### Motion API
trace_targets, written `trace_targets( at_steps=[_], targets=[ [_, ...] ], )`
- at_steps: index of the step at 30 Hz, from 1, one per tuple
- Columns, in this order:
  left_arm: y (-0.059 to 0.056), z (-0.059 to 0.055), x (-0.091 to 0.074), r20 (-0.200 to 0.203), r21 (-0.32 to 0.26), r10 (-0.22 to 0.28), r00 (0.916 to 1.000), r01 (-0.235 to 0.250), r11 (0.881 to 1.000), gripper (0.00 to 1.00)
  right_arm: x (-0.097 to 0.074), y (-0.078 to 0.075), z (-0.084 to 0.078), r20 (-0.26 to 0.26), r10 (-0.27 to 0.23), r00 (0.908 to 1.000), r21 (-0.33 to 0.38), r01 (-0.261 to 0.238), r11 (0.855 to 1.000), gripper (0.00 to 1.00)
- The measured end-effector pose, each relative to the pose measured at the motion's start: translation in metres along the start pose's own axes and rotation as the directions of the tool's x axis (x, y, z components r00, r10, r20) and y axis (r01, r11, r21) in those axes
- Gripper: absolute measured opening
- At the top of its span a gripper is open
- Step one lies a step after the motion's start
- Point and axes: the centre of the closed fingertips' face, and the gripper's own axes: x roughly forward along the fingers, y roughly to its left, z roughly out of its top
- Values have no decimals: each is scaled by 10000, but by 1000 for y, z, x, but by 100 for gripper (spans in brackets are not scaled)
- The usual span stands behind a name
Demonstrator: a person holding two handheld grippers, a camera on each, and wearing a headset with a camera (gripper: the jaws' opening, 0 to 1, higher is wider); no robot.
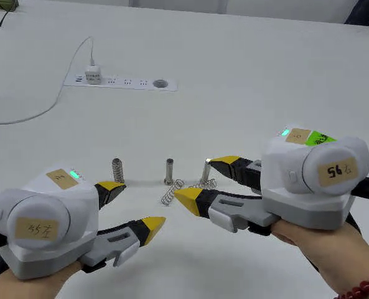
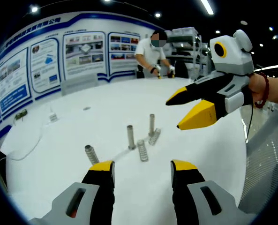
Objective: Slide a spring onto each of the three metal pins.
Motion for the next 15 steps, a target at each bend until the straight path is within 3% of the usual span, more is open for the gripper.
trace_targets(
  at_steps=[15],
  targets=[
    [-1,-6,25,-148,-49,4,9999,-5,10000,42,-13,-1,-18,-79,150,9999,275,-148,9995,55]
  ],
)
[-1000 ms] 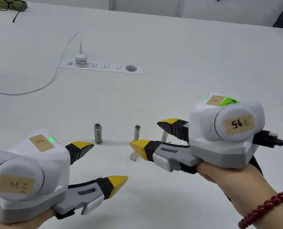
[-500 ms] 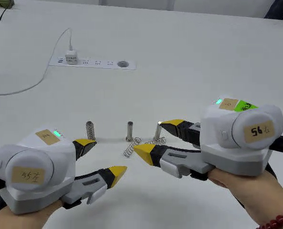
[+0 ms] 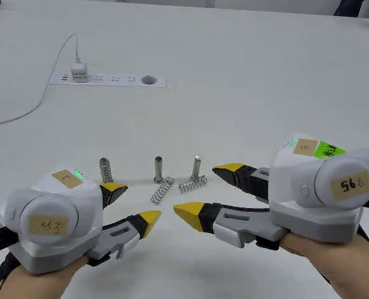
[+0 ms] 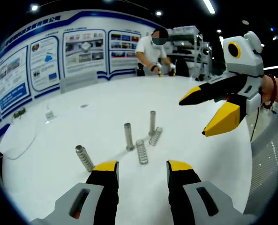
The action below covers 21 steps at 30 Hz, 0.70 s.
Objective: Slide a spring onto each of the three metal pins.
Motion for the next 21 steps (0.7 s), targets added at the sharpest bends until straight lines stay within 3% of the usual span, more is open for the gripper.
trace_targets(
  at_steps=[12,18,21],
  targets=[
    [3,-8,20,-415,-265,77,9991,-88,9996,33,-9,0,-12,25,-20,10000,217,20,9998,61],
    [4,-11,28,-444,-667,46,9990,-76,9977,29,-13,-3,-17,83,-181,9998,354,178,9992,60],
    [4,-10,32,-357,-554,63,9993,-82,9984,26,-14,-3,-19,51,-212,9998,465,209,9987,60]
  ],
)
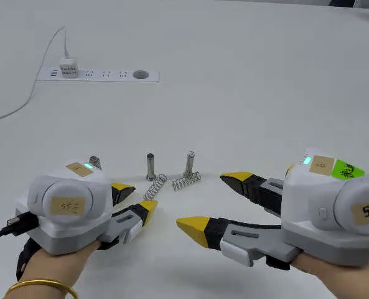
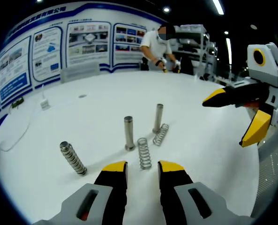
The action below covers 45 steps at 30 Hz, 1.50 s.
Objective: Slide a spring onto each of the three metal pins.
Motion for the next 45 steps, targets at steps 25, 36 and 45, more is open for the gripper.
trace_targets(
  at_steps=[25,36,45],
  targets=[
    [-1,-3,13,-337,448,-190,9993,205,9988,12,-3,3,-13,-203,-165,9997,541,176,9984,60],
    [0,-5,11,-478,518,-277,9985,302,9982,10,-1,5,-8,58,45,10000,1453,-53,9894,60],
    [-4,3,-6,-37,85,-392,9992,392,9992,10,-2,5,1,401,20,9992,1968,-99,9804,56]
  ],
)
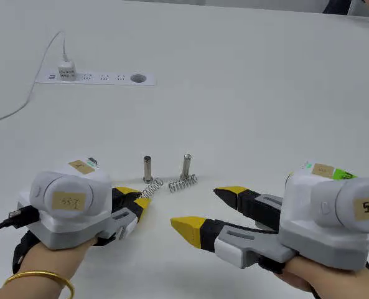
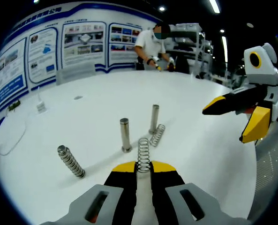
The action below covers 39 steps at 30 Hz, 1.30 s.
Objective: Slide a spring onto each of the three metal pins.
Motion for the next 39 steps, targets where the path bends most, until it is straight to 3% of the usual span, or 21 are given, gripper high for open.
trace_targets(
  at_steps=[8,13,20,28,31,39],
  targets=[
    [-3,14,-20,612,-26,-17,9981,18,10000,10,2,2,8,200,51,9998,274,-56,9996,53],
    [-10,24,-33,1053,135,-175,9943,162,9998,10,3,5,19,645,269,9976,1262,-349,9914,49],
    [-19,32,-46,1442,267,-466,9885,432,9987,10,5,8,25,808,469,9956,1448,-583,9877,47],
    [-29,42,-58,1946,392,-869,9770,808,9960,10,8,15,32,994,795,9919,1739,-960,9801,43],
    [-32,46,-62,2220,426,-1040,9695,969,9944,10,9,19,33,1056,1024,9891,1989,-1219,9724,40],
    [-42,45,-66,2433,480,-1483,9585,1408,9889,10,10,30,38,1264,1577,9794,2535,-1856,9494,32]
  ],
)
